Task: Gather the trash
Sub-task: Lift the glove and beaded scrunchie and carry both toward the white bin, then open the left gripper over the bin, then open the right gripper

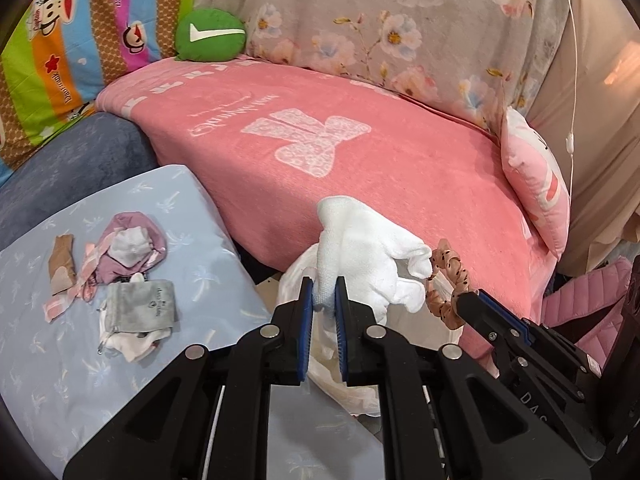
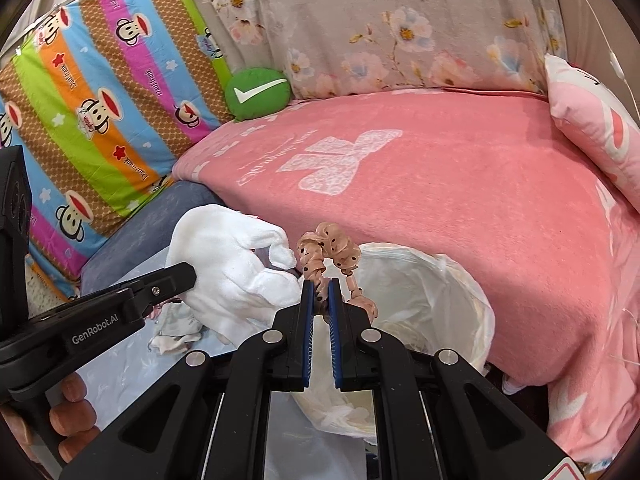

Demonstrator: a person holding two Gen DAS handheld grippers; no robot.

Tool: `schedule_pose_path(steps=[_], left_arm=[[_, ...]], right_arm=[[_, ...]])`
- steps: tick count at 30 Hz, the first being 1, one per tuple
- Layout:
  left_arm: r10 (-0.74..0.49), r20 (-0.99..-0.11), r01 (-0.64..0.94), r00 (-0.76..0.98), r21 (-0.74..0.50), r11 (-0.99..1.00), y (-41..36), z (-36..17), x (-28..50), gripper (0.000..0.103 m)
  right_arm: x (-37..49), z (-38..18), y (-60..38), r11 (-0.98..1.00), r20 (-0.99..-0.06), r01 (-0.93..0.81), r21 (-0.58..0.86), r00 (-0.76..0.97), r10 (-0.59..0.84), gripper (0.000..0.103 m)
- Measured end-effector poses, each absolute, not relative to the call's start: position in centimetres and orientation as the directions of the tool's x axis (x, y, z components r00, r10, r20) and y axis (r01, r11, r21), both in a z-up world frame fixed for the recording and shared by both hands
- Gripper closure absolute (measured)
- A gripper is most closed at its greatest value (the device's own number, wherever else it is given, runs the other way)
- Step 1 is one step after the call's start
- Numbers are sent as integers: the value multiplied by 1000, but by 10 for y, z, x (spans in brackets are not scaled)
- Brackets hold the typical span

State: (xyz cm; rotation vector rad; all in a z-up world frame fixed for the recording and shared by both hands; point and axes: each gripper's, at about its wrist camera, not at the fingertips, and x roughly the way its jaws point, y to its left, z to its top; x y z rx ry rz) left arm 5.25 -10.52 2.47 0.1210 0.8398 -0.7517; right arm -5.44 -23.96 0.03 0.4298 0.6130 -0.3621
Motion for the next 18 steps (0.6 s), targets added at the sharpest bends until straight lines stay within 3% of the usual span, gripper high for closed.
schedule_pose_path(steps=[8, 13, 15, 18], left_arm=[[-578, -704, 658, 413, -208, 724, -121, 23, 48, 89], [-562, -703, 635, 436, -203, 746, -124, 22, 50, 61], [-554, -702, 625, 447, -197, 755, -123, 22, 50, 56], [-545, -707, 618, 450, -194, 762, -122, 21, 53, 55]], right_arm=[[-62, -5, -253, 836, -625, 469, 283, 752, -210, 96], [-63, -6, -258, 831, -626, 475, 289, 751, -211, 95], [-63, -6, -256, 831, -626, 476, 290, 751, -212, 94], [-62, -6, -257, 831, -626, 475, 290, 751, -211, 92]])
